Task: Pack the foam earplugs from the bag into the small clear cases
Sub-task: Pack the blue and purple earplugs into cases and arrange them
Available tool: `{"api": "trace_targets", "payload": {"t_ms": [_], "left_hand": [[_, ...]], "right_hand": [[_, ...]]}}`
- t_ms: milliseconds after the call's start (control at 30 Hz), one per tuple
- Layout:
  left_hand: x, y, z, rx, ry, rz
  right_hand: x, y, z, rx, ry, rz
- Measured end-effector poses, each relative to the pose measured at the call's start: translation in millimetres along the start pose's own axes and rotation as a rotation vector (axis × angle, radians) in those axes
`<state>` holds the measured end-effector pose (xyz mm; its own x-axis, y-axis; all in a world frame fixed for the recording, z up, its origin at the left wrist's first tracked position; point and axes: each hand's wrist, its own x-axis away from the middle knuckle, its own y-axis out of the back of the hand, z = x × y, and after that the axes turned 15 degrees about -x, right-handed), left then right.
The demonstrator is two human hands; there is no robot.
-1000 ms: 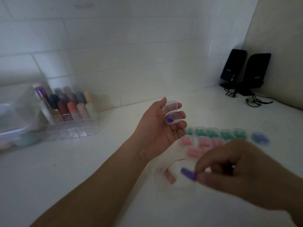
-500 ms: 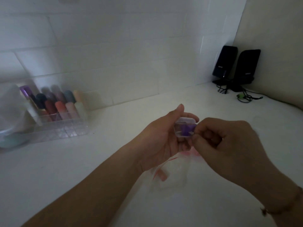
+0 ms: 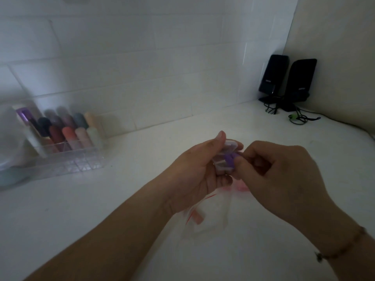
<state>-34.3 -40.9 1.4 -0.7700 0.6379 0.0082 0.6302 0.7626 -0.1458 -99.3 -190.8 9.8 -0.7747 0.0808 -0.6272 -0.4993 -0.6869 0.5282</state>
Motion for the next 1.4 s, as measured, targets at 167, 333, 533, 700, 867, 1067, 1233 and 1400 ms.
{"api": "trace_targets", "payload": {"t_ms": [167,333,533,700,867,1067,1233,1400], "left_hand": [[0,2,-6,0.3,-0.036,-0.009],[1,0,-10,0.277,-0.07,-0.013],[3,0,-7,0.203,-0.122,0.021],[4,-2,-6,0.075,-0.118,-0.011],[6,-3,-7,0.069,-0.117,0.005],[6,-6,-8,0.097,-0.093,0.027],[6,-8,-7,0.118,-0.084,0.039],[6,-8,-4,0.094,-0.103,0.07]], "right_hand": [[-2,0,2,-0.122,0.035,-0.082],[0,-1,3,-0.315,0.049,-0.141],[4,-1,6,-0.547,0.097,-0.164],[3,0,12,-0.394,0.167,-0.125],[2,0,10,-0.334,0.198,-0.063],[1,-2,2,-0.294,0.213,-0.034],[2,-7,0,-0.329,0.131,-0.001],[0,-4,3,-0.471,-0.001,0.022]]}}
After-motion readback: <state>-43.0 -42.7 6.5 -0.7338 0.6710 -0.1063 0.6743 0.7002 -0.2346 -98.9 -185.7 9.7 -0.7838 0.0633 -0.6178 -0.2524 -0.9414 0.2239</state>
